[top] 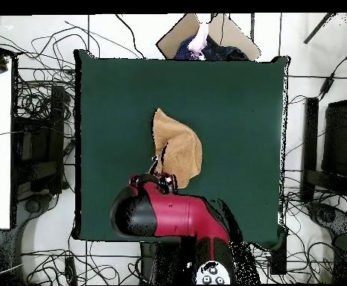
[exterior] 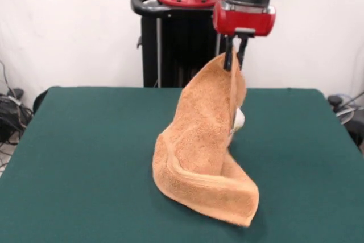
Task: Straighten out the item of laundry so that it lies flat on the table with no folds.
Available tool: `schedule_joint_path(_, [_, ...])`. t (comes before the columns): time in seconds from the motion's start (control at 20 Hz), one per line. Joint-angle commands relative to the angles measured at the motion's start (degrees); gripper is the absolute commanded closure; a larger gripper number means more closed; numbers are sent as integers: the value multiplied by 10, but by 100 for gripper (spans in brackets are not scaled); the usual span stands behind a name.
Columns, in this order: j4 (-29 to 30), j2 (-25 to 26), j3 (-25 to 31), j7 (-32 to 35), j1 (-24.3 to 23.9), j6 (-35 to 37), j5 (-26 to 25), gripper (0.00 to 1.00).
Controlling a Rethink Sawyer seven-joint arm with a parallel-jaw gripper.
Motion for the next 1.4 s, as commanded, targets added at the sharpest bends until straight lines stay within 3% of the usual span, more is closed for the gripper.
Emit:
schedule_joint_path(0.05, [-33, -27, 14, 78, 21, 92, 20, 100])
schedule_joint_path(1.4, [-4, -105, -29, 150, 90, 200, 39, 100])
